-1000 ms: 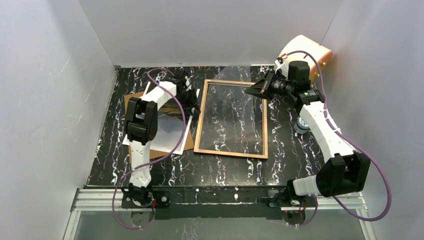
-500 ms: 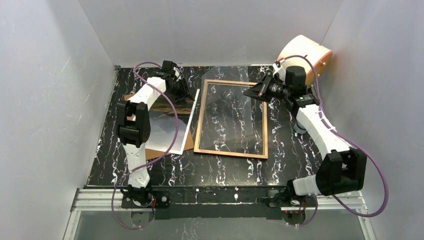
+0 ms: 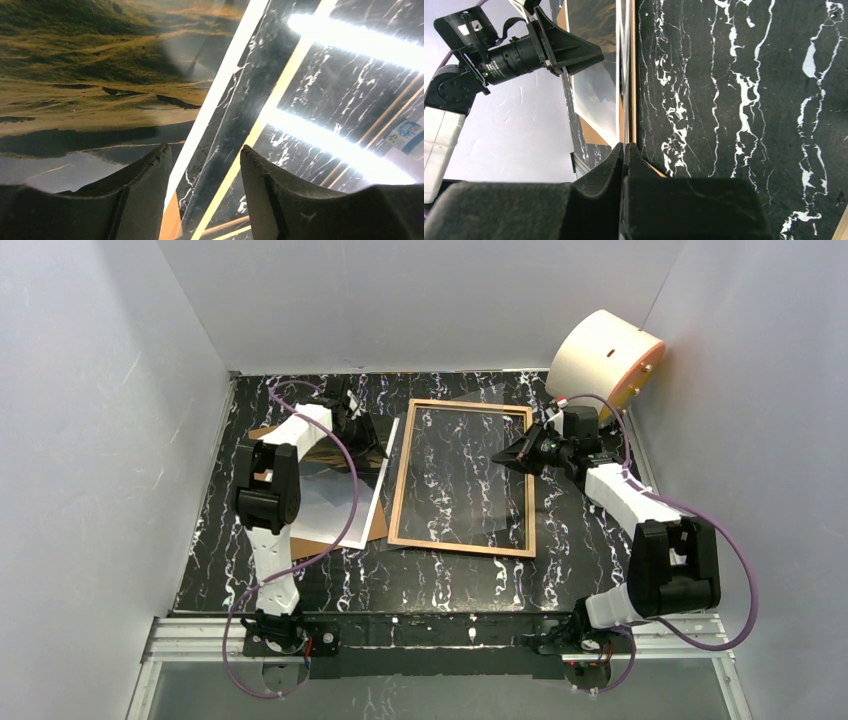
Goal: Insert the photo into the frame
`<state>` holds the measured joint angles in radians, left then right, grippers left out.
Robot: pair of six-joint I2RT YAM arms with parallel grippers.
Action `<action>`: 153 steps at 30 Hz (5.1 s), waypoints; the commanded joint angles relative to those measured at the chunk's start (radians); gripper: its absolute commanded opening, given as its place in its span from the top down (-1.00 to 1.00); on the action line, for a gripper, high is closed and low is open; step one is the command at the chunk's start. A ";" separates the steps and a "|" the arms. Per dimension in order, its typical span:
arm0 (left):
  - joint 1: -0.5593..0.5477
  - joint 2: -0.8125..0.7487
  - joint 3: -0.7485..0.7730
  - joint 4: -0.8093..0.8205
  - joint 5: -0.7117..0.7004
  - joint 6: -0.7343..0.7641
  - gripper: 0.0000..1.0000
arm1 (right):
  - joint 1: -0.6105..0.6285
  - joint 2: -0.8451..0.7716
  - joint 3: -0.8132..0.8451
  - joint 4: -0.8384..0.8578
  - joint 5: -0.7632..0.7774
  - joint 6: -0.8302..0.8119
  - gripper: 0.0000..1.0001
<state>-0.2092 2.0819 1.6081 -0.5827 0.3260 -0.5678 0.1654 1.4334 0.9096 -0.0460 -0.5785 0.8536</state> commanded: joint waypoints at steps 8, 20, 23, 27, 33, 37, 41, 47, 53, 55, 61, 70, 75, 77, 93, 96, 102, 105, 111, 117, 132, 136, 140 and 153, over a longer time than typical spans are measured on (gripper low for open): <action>-0.011 0.039 -0.109 0.029 0.074 0.062 -0.05 | -0.016 0.090 -0.062 0.212 -0.133 -0.006 0.24; -0.011 0.049 -0.117 0.011 0.057 0.088 -0.04 | -0.025 0.233 0.009 0.305 -0.255 -0.001 0.39; -0.011 0.043 -0.099 0.008 0.059 0.088 -0.09 | -0.031 0.232 0.029 0.223 -0.217 -0.064 0.90; -0.011 0.038 -0.073 0.007 0.082 0.091 -0.20 | -0.051 0.214 0.009 0.167 -0.175 -0.139 0.97; -0.012 0.045 -0.060 0.007 0.106 0.089 -0.24 | -0.088 0.164 -0.042 0.159 -0.119 -0.183 0.97; -0.011 0.053 -0.056 0.007 0.121 0.088 -0.24 | -0.119 0.157 -0.051 0.146 -0.124 -0.208 0.97; -0.012 0.061 -0.054 0.010 0.136 0.088 -0.22 | -0.154 0.158 -0.049 0.133 -0.172 -0.250 0.97; -0.015 0.085 -0.055 0.035 0.170 0.080 -0.19 | -0.185 0.213 -0.011 0.104 -0.284 -0.318 0.97; -0.018 0.105 -0.048 0.041 0.178 0.078 -0.15 | -0.195 0.278 0.073 0.048 -0.337 -0.379 0.97; -0.018 0.109 -0.046 0.041 0.177 0.080 -0.15 | -0.195 0.286 0.082 0.011 -0.330 -0.388 0.97; -0.022 0.115 -0.046 0.041 0.175 0.080 -0.13 | -0.198 0.277 0.067 -0.005 -0.275 -0.395 0.97; -0.029 0.116 -0.048 0.041 0.176 0.075 -0.08 | -0.203 0.292 0.083 -0.017 -0.206 -0.417 0.97; -0.037 0.112 -0.058 0.040 0.169 0.075 -0.07 | -0.204 0.294 0.076 0.012 -0.191 -0.399 0.97; -0.040 0.112 -0.060 0.040 0.166 0.075 -0.07 | -0.204 0.296 0.069 0.026 -0.195 -0.393 0.97; -0.052 0.114 -0.065 0.041 0.159 0.072 -0.06 | -0.204 0.318 0.066 0.029 -0.171 -0.389 0.97; -0.054 0.115 -0.063 0.040 0.159 0.072 -0.06 | -0.203 0.326 0.070 0.029 -0.177 -0.392 0.97; -0.057 0.118 -0.064 0.041 0.161 0.074 -0.06 | -0.202 0.326 0.071 0.072 -0.221 -0.393 0.97; -0.059 0.119 -0.065 0.041 0.160 0.074 -0.06 | -0.202 0.297 0.051 0.110 -0.238 -0.395 0.97; -0.062 0.126 -0.064 0.041 0.159 0.074 -0.06 | -0.202 0.216 -0.010 0.179 -0.268 -0.387 0.97; -0.068 0.137 -0.055 0.041 0.159 0.072 -0.05 | -0.202 0.209 -0.033 0.196 -0.285 -0.372 0.97; -0.080 0.142 -0.053 0.041 0.160 0.071 0.07 | -0.186 0.297 0.035 0.143 -0.313 -0.369 0.97; -0.085 0.145 -0.053 0.041 0.159 0.071 0.11 | -0.181 0.308 0.045 0.140 -0.319 -0.372 0.96; -0.087 0.147 -0.051 0.041 0.161 0.071 0.13 | -0.179 0.318 0.053 0.141 -0.327 -0.368 0.95; -0.090 0.150 -0.057 0.040 0.167 0.074 0.17 | -0.173 0.359 0.065 0.144 -0.308 -0.265 0.79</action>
<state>-0.2783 2.1757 1.5703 -0.5011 0.5350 -0.5167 -0.0200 1.7809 0.9405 0.0784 -0.8555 0.5415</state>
